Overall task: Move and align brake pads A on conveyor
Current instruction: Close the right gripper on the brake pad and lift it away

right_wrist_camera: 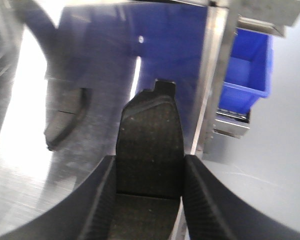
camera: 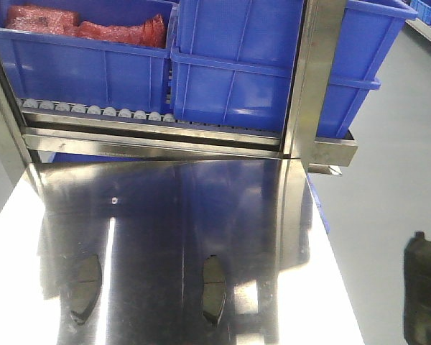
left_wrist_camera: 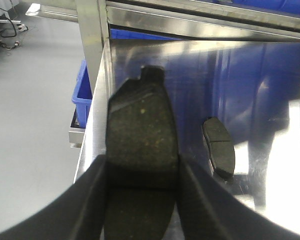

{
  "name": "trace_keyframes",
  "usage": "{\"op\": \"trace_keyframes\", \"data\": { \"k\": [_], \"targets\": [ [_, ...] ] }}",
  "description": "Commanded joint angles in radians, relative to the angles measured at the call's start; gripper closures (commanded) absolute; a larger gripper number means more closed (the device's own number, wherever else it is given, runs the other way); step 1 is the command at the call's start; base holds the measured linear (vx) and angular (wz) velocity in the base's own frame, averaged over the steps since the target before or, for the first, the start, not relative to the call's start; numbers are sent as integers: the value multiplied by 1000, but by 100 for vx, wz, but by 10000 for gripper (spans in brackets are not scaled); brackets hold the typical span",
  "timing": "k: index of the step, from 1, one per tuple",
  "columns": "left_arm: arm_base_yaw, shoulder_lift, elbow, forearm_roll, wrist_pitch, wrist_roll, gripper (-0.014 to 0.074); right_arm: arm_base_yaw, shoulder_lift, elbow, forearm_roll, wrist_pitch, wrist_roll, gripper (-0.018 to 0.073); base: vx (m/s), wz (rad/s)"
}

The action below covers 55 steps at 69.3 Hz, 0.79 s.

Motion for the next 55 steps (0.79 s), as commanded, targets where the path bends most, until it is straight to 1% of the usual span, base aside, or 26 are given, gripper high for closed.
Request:
{"op": "trace_keyframes", "data": {
  "k": [1,13,21,30,55],
  "targets": [
    [-4,13,-29,0,-90,2,602,-66,-53,9,16,-73,-51,569,0,0],
    [-4,13,-29,0,-90,2,602,-160,-132,37,-1,-28,-109,569,0,0],
    [-4,13,-29,0,-90,2,602,-196,-165,44,-29,-17,-147,568,0,0],
    [-4,13,-29,0,-90,2,602,-197,-183,44,-71,-16,-153,566,0,0],
    [-4,13,-29,0,-90,2,602,-197,-183,44,-66,-24,-149,566,0,0]
  ]
}}
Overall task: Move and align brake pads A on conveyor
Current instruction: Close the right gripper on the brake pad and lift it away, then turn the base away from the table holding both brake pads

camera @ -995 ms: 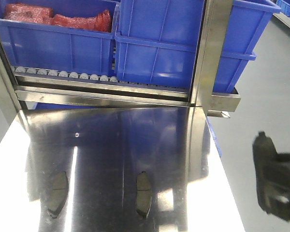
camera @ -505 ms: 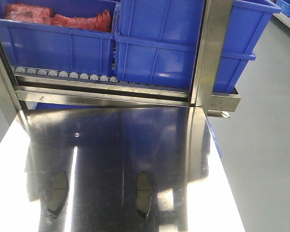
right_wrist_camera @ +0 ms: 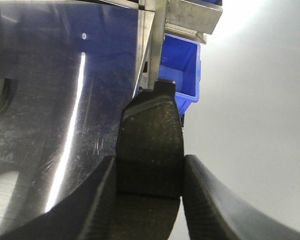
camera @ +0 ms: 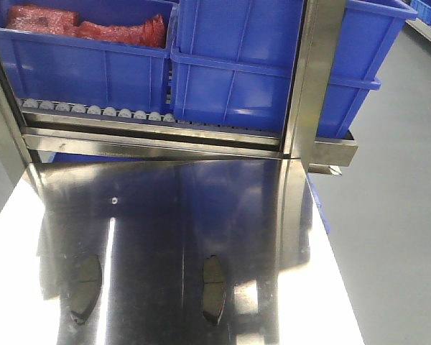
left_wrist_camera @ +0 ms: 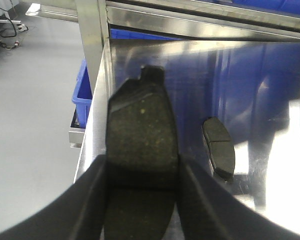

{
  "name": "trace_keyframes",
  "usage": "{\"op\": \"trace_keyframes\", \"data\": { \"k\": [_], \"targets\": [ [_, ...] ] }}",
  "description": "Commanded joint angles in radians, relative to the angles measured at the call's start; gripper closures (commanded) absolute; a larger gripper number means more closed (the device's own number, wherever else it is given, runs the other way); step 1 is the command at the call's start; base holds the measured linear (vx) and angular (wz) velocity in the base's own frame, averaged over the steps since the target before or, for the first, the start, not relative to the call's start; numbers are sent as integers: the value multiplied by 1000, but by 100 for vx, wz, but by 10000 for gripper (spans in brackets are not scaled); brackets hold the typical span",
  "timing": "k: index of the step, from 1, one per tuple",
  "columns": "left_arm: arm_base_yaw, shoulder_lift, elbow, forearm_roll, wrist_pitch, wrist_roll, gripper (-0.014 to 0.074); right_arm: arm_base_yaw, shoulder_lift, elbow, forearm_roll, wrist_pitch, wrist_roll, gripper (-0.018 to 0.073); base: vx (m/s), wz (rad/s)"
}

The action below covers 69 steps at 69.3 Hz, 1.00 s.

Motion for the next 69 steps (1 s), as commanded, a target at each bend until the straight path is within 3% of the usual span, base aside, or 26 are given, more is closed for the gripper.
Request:
{"op": "trace_keyframes", "data": {
  "k": [1,69],
  "targets": [
    [-4,13,-29,0,-90,2,602,-7,5,-28,-1,-89,-10,566,0,0],
    [-4,13,-29,0,-90,2,602,-7,5,-28,10,-89,-9,566,0,0]
  ]
}}
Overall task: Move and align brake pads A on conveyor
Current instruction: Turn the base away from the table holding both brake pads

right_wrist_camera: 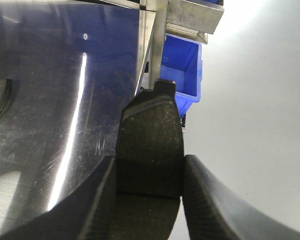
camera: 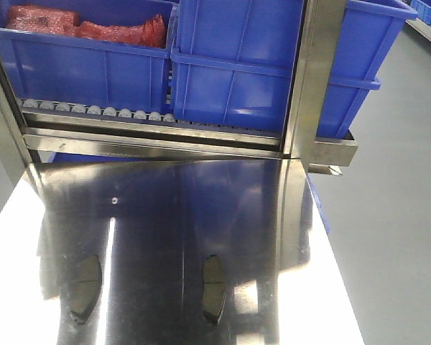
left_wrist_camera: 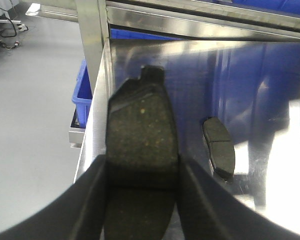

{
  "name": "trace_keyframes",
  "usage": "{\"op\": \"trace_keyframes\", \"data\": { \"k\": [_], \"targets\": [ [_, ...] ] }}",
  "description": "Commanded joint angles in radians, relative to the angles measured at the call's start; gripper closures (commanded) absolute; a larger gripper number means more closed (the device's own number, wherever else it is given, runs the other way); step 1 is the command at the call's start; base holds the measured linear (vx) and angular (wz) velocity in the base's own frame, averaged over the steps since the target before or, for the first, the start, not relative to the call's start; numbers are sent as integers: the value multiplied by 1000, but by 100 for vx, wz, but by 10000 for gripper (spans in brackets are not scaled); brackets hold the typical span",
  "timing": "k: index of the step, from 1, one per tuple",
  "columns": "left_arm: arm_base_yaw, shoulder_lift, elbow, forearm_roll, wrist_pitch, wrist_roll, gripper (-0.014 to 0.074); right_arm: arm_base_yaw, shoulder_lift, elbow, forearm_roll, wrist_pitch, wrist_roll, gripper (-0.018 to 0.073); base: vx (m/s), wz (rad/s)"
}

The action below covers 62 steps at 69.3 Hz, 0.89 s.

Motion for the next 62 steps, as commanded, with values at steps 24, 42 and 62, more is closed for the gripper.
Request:
{"op": "trace_keyframes", "data": {
  "k": [24,42,62],
  "targets": [
    [-4,13,-29,0,-90,2,602,-7,5,-28,4,-88,-9,566,0,1],
    [-4,13,-29,0,-90,2,602,-7,5,-28,4,-88,-9,566,-4,14],
    [-4,13,-29,0,-90,2,602,-7,5,-28,4,-88,-9,566,-10,31]
  ]
}}
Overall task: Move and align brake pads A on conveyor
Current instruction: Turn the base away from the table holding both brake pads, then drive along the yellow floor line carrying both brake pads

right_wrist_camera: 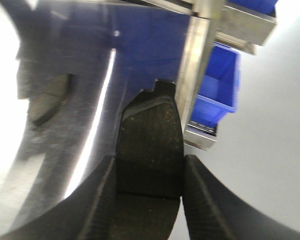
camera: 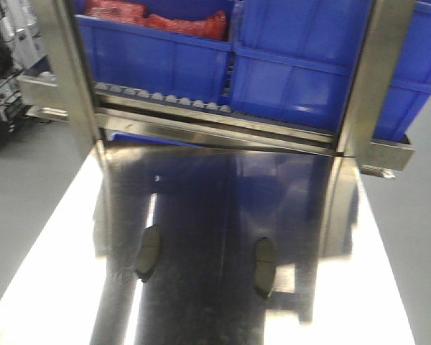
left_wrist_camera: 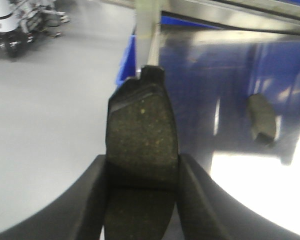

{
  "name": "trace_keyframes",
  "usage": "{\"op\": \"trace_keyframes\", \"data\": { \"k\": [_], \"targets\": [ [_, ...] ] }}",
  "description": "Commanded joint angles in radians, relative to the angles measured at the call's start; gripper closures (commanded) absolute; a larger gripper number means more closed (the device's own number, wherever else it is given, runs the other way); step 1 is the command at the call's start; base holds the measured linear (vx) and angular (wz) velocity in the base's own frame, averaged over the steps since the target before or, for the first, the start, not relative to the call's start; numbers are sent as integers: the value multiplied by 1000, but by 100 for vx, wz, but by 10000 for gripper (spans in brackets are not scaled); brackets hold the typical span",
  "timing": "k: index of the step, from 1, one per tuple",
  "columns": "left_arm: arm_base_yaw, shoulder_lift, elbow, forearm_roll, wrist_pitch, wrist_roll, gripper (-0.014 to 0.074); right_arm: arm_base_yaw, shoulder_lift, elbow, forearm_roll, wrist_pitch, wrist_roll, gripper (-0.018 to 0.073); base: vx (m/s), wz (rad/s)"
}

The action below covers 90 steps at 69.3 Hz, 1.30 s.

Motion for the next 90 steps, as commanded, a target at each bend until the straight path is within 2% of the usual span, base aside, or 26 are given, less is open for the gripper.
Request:
{"op": "trace_keyframes", "data": {
  "k": [1,90],
  "targets": [
    [-4,13,-29,0,-90,2,602,-7,5,-28,4,-88,-9,566,-12,39],
    [-4,13,-29,0,-90,2,602,-7,5,-28,4,-84,-9,566,-18,53]
  ]
}}
